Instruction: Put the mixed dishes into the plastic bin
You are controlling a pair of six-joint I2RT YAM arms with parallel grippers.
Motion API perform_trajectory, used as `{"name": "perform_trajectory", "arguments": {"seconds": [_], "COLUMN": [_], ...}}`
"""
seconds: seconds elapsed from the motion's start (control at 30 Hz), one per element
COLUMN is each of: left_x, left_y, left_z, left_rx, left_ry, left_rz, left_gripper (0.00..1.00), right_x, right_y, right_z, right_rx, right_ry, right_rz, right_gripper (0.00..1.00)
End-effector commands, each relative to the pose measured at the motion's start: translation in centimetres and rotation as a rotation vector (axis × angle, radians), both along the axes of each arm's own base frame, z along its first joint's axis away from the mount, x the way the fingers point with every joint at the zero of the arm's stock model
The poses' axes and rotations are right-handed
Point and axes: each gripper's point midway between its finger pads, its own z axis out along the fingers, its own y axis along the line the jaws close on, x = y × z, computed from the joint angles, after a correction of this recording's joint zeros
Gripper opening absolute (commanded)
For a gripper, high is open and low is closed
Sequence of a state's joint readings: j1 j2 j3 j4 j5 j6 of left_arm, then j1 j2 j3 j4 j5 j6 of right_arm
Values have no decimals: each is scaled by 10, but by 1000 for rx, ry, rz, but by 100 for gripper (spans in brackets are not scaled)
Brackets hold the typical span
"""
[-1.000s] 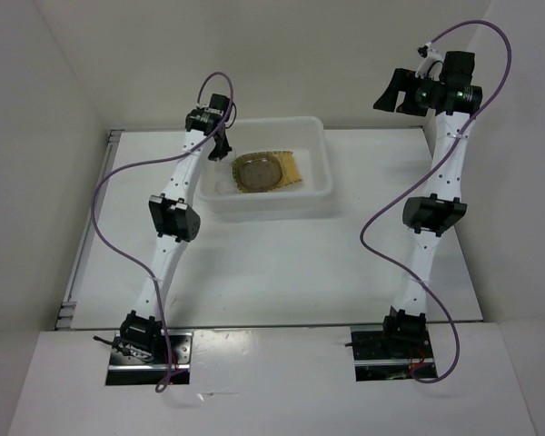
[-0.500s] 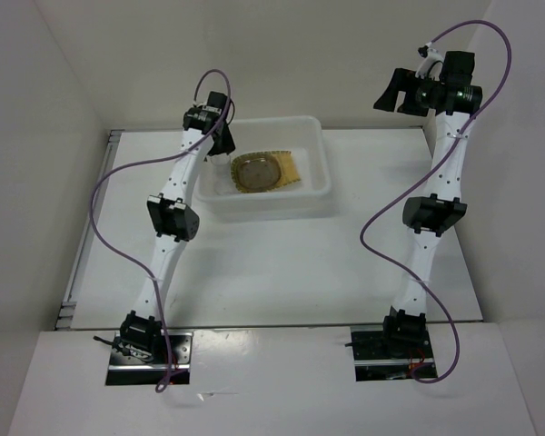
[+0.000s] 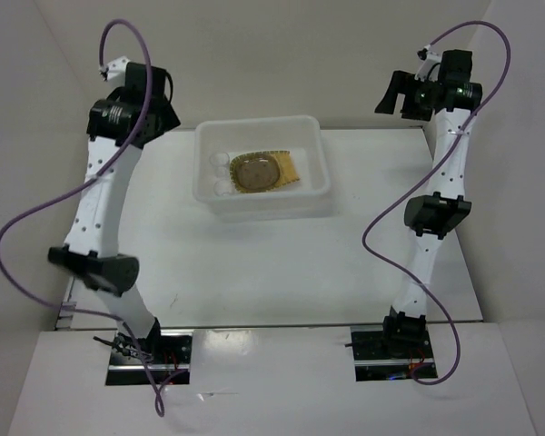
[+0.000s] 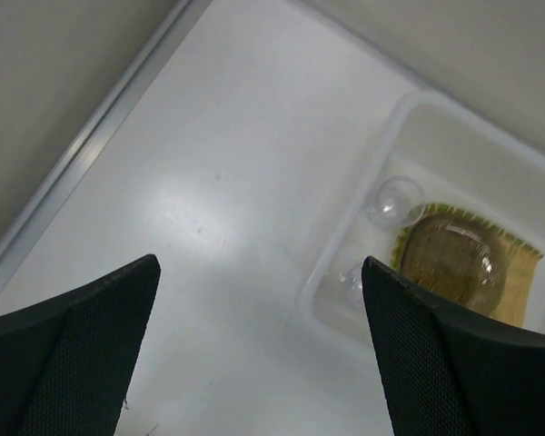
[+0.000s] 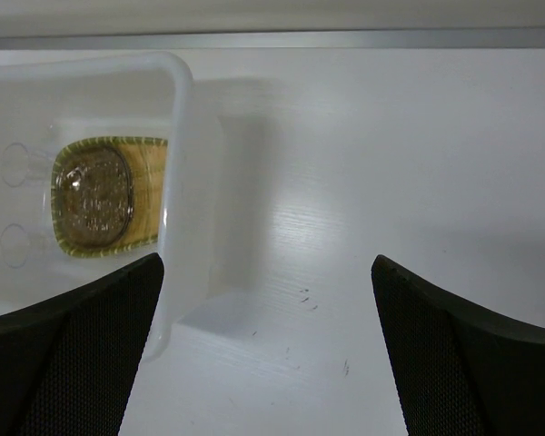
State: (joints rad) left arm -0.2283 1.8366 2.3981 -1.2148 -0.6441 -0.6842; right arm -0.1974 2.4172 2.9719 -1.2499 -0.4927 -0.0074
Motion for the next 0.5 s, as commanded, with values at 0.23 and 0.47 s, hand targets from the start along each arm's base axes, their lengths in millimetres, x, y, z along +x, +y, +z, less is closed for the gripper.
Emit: {"name": "perform_trajectory", "arguments": {"seconds": [0.23, 0.47], "left_x": [-43, -54], "left_y": [59, 95], "left_z": [-96, -106], "left_rx": [-95, 8], "left_ry": [31, 69], "left_rz": [31, 62], "left_gripper": [99, 99], "right_x": [-49, -87], "right_y": [40, 43], "right_z": [46, 58], "right_rx": [-36, -31], "right_ry": [-16, 11], "right_rz": [76, 52], "right_gripper": [100, 100]}}
